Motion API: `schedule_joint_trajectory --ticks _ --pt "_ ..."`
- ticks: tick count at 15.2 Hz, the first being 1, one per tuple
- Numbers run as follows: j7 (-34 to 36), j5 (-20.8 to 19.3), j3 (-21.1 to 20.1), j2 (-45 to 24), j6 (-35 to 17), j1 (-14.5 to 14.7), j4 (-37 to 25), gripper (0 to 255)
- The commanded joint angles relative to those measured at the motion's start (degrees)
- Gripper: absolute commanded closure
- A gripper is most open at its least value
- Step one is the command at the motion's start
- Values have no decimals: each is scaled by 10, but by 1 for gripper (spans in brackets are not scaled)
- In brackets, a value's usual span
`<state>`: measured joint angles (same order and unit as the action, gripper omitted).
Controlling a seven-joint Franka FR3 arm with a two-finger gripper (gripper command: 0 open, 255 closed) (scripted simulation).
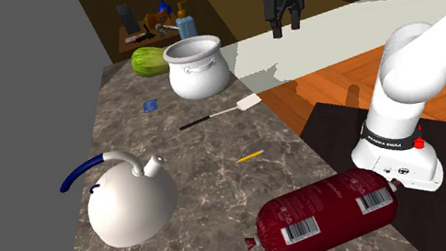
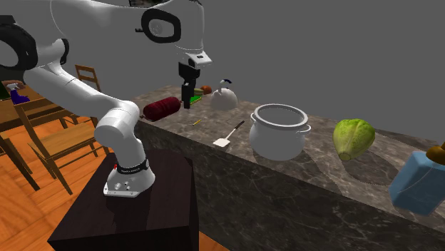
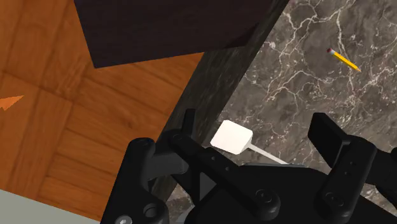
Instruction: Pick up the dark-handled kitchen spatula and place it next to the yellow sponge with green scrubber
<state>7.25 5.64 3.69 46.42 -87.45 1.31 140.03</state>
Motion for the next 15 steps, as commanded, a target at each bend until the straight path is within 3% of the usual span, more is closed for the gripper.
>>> schedule_joint_trajectory --ticks 1,15 --pt "0 0 0 0 0 0 0 0" --pt "-302 -35 21 -236 -297 116 8 0"
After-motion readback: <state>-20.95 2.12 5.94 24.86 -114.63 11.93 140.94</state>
